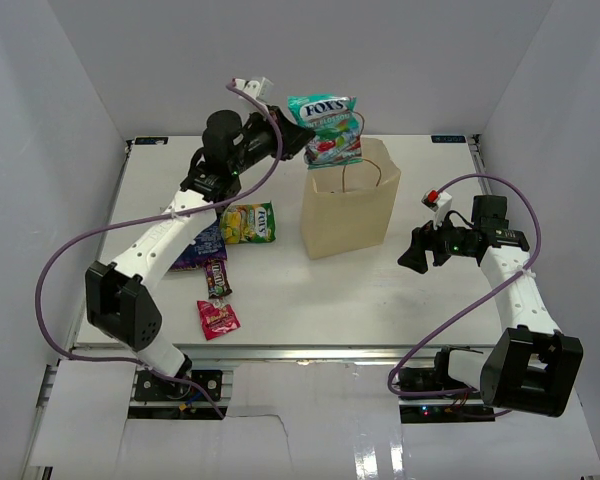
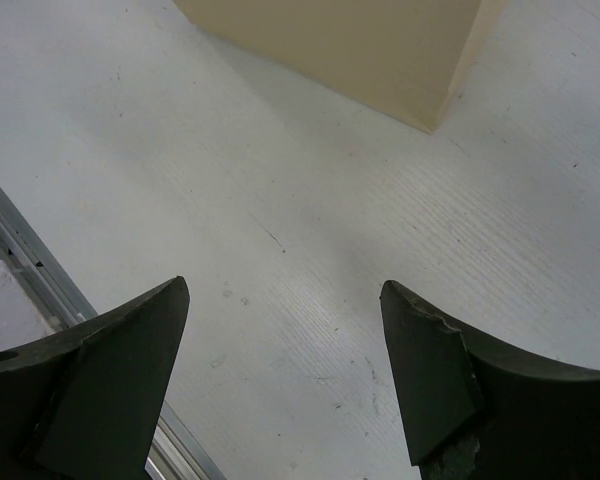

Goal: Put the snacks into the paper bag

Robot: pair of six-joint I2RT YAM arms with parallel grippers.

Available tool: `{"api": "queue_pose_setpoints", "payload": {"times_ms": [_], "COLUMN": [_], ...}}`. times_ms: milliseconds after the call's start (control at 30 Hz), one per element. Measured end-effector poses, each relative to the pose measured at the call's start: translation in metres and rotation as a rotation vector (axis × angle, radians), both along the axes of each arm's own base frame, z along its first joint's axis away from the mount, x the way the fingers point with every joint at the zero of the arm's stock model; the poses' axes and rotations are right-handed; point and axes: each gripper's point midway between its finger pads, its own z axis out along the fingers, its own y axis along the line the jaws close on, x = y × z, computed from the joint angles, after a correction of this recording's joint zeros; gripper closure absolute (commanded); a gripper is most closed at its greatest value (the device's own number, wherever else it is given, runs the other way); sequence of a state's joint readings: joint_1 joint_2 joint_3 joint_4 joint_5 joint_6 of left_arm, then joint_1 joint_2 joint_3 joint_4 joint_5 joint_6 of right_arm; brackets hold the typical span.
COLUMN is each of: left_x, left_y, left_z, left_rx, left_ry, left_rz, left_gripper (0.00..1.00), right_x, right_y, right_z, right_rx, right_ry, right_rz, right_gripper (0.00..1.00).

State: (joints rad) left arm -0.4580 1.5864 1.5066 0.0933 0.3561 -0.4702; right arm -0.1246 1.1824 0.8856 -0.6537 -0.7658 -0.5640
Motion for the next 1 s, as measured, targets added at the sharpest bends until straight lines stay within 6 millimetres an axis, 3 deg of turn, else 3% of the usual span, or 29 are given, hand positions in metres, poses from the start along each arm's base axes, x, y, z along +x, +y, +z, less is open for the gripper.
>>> {"api": "queue_pose_setpoints", "payload": {"times_ms": [200,400,567,600,733,833,1000], "left_x": [-0.009,-0.001,-0.001,-0.002,-0.012,-0.023,-0.066], "left_y": [-0.043,-0.053,-0.053,-0.053,-0.047,-0.032,0.027], "left_z": [-0.019,-0.057,-0.057,-0.054,-0.035,-0.017,-0.009], "left_rx": [0.026,0.08,0.084,0.082,0.073,0.083,0.124], "left_ry": [0.027,0.107,0.113,0.106,0.075,0.044,0.045], "left_rz": [-0.064,-0.047,-0.046,-0.05,-0.053,-0.011,0.141], "left_gripper": [0.94,0.61,0.32,0.32,0.31,0.31,0.31], "right_x": [0.0,-0.001,-0.004,-0.009,-0.031,-0.049,-0.078], "right_y": [0.0,0.0,0.003,0.005,0.019,0.033,0.076], "right_z": [0.001,0.005,0.007,0.008,0.01,0.007,0.004], "right_rx": [0.0,-0.004,-0.007,-0.003,-0.01,-0.031,-0.087], "right_ry": [-0.003,-0.023,-0.053,-0.056,-0.097,-0.132,-0.196], "right_rz": [0.0,0.001,0.048,0.081,0.276,0.427,0.691], "right_gripper": [0.17,0.17,0.15,0.15,0.12,0.12,0.17]}}
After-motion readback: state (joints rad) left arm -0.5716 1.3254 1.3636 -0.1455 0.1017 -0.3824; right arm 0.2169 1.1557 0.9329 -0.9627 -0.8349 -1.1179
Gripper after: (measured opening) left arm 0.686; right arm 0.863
